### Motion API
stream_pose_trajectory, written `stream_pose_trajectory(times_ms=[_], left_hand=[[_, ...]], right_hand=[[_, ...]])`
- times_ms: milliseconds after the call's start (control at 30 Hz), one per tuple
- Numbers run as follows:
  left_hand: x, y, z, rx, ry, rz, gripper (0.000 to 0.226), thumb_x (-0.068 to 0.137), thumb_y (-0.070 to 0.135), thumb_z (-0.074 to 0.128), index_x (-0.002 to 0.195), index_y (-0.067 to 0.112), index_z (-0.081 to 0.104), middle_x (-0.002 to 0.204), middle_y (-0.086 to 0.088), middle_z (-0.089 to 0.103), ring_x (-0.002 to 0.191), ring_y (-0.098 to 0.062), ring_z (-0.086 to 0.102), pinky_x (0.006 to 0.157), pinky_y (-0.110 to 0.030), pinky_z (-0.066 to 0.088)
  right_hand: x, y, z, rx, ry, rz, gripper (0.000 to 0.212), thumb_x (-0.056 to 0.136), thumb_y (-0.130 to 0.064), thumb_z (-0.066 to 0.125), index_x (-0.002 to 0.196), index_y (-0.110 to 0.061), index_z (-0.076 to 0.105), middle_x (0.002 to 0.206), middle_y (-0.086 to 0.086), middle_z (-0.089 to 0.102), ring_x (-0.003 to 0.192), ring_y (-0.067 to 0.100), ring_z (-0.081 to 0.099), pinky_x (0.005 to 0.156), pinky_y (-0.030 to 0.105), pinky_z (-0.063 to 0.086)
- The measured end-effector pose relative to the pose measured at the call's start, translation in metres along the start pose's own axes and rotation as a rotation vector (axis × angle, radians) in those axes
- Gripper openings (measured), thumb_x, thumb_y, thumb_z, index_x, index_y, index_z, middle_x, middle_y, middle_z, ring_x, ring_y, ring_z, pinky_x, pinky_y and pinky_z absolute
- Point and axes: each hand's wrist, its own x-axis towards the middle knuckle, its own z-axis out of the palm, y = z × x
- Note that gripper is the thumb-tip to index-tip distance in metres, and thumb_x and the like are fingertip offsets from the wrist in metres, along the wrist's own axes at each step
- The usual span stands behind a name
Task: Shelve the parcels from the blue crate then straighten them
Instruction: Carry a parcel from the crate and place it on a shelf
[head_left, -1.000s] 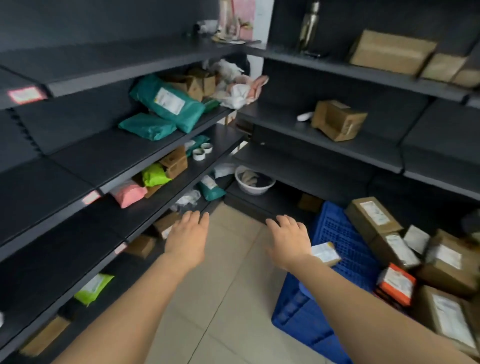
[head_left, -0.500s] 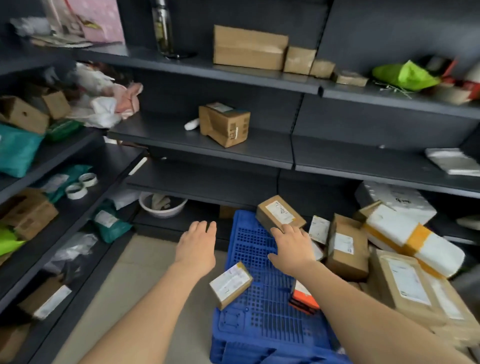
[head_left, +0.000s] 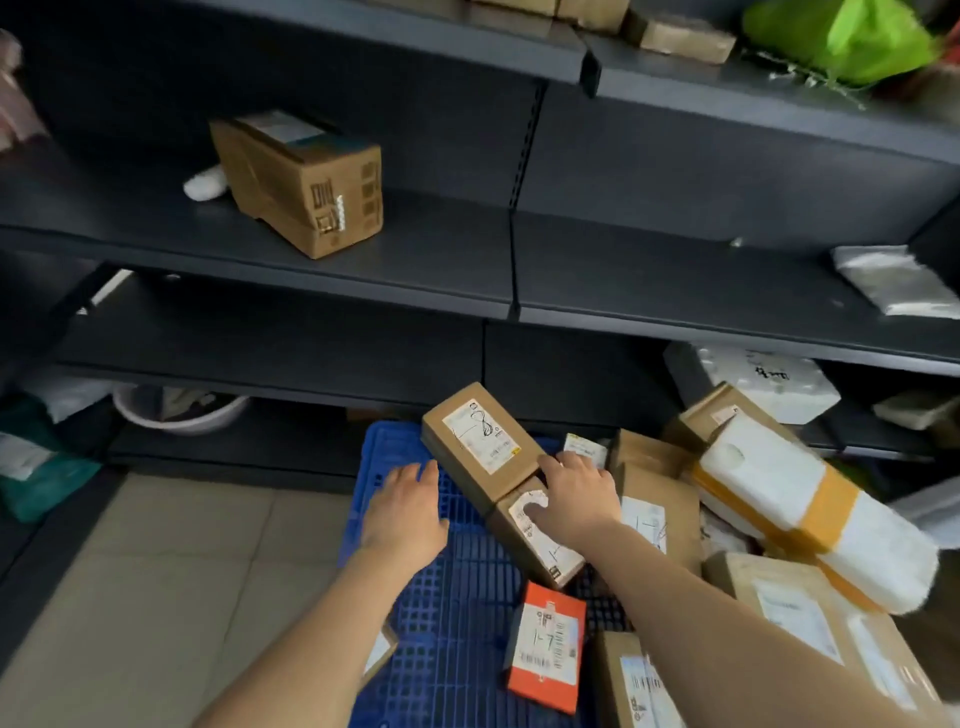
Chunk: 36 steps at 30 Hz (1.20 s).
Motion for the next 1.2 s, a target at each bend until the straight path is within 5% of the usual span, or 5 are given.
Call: stream_pose_trajectory(times_ms=[300,467,667,1000,1200], left_hand=[[0.104,0.034,0.089,-0.31,-0.054,-0.219,0.062,0.094,0.04,0.055,0.144,0.01,0.033,0.143,-0.01,0.042,0.133,-0.027,0.037,0.107,-0.038,0.037],[0.139,0.034,0.139,-0.589,-0.068,-0.37,0.063,0.092,0.046,0.055,0.142,0.015,0.032,0.136,-0.009,0.051,0.121,-0.028,0.051,0.098,-0.04,0.045],[0.15,0.034,0.162,-0.992,-0.014,-0.38,0.058,0.097,0.03,0.054,0.148,0.026,0.026,0.143,0.004,0.047,0.13,-0.017,0.044,0.105,-0.032,0.034],[0.103,0.018,0.102,-1.189,0.192,-0.349,0.063,0.096,0.021,0.056,0.145,0.043,0.023,0.116,0.032,0.049,0.116,-0.005,0.048,0.103,-0.036,0.041],[0.022,0.004,0.048,-1.236,0.401,-0.401,0.057,0.099,0.016,0.051,0.143,0.043,0.028,0.121,0.025,0.053,0.11,0.006,0.05,0.078,-0.009,0.044]], right_hand=[[0.131,0.043,0.066,0.198,-0.038,-0.062,0.06,0.09,-0.042,0.056,0.142,-0.019,0.039,0.137,0.006,0.046,0.129,0.027,0.041,0.105,0.041,0.037],[0.178,0.043,0.111,0.371,-0.087,-0.009,0.068,0.092,-0.038,0.054,0.147,-0.01,0.024,0.138,0.01,0.045,0.128,0.03,0.043,0.103,0.043,0.041],[0.2,0.043,0.143,0.623,-0.051,0.035,0.046,0.091,-0.045,0.057,0.123,-0.014,0.046,0.119,0.006,0.058,0.109,0.026,0.058,0.087,0.039,0.049],[0.151,0.017,0.089,0.858,0.131,-0.173,0.046,0.093,-0.034,0.059,0.135,-0.019,0.045,0.121,-0.003,0.055,0.109,0.014,0.052,0.086,0.027,0.041],[0.092,-0.029,0.049,0.941,0.152,-0.334,0.057,0.093,-0.036,0.059,0.145,-0.023,0.041,0.132,-0.002,0.052,0.122,0.017,0.048,0.102,0.044,0.043]])
